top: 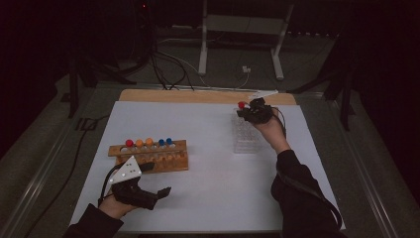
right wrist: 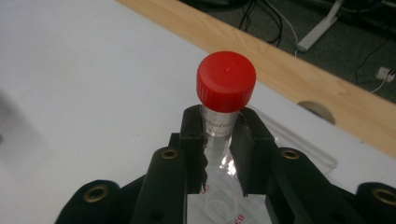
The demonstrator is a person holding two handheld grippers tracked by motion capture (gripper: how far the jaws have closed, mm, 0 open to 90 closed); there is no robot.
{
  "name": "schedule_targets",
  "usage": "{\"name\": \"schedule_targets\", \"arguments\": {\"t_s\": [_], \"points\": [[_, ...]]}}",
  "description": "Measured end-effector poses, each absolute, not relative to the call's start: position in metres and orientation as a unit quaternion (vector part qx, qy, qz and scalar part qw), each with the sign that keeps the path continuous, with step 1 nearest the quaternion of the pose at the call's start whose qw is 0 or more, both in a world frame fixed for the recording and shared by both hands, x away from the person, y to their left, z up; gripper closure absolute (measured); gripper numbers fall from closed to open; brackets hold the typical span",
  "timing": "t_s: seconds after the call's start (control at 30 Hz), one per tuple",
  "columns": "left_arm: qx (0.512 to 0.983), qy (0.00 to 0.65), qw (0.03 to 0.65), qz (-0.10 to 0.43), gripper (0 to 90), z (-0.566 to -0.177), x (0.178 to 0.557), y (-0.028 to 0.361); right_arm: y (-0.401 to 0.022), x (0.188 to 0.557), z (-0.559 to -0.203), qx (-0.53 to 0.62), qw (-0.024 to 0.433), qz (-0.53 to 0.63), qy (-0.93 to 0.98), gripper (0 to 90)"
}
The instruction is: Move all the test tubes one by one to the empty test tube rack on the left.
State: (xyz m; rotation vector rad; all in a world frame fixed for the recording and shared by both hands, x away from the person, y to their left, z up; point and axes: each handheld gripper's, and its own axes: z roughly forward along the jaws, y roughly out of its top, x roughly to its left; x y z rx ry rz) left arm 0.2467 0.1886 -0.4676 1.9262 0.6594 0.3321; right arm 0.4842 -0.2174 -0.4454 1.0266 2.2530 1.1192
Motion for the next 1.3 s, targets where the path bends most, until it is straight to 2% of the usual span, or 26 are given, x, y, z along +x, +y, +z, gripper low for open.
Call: {"name": "schedule_targets", "arguments": {"t_s": [0.4, 0.67, 1.3], "points": [[0.807, 0.267, 0.511, 0.129, 1.3, -0.461, 0.249, 0.179, -0.223, 0.46, -0.406, 0.347, 0.232, 0.423, 0.804, 75.2], [0.808, 0.257, 0.515, 0.126, 1.3, -0.452, 0.251, 0.171, -0.213, 0.431, -0.386, 0.311, 0.225, 0.441, 0.811, 75.2], [0.819, 0.234, 0.509, 0.12, 2.4, -0.437, 0.258, 0.146, -0.193, 0.36, -0.42, 0.28, 0.161, 0.434, 0.841, 75.2]]}}
